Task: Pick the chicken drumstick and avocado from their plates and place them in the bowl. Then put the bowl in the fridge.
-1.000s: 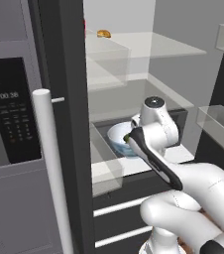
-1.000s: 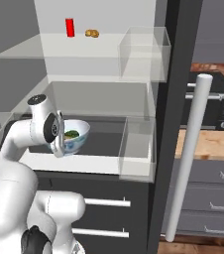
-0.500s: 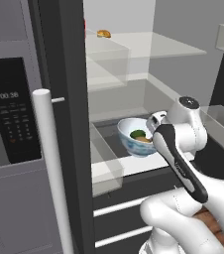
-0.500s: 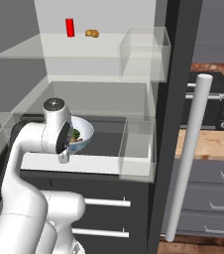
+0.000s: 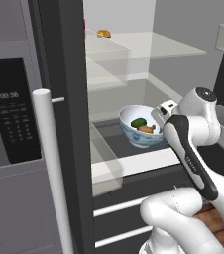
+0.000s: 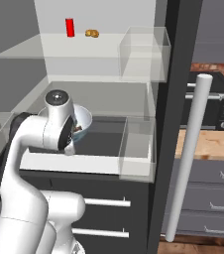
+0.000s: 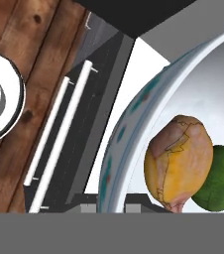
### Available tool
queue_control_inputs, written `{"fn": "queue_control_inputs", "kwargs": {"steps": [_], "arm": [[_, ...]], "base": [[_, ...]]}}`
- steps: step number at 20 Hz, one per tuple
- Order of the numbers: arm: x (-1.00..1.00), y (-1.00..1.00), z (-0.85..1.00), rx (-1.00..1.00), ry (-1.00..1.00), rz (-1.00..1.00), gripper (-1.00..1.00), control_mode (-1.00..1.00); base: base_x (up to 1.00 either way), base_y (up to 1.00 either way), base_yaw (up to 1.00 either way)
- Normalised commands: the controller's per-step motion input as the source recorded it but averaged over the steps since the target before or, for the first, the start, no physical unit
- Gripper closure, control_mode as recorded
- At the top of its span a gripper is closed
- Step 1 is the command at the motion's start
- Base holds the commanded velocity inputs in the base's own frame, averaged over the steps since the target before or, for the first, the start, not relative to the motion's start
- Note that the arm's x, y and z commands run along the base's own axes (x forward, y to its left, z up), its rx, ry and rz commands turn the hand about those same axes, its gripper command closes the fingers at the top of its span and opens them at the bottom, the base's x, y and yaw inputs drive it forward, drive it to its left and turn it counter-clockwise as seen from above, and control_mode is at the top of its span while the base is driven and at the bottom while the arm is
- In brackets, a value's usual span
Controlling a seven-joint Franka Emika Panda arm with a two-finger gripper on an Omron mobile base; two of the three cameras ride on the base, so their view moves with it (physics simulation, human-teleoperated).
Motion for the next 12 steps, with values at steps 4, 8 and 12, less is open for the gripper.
{"fn": "queue_control_inputs", "kwargs": {"steps": [4, 8, 12], "arm": [[0.07, 0.00, 0.36, -0.22, -0.08, 0.11, 1.00, -1.00], [0.25, 0.00, 0.27, -0.16, -0.11, 0.03, 1.00, -1.00], [0.35, -0.03, 0.30, 0.04, -0.10, 0.05, 1.00, -1.00]], "base": [[0.00, 0.00, 0.00], [0.00, 0.00, 0.00], [0.00, 0.00, 0.00]]}}
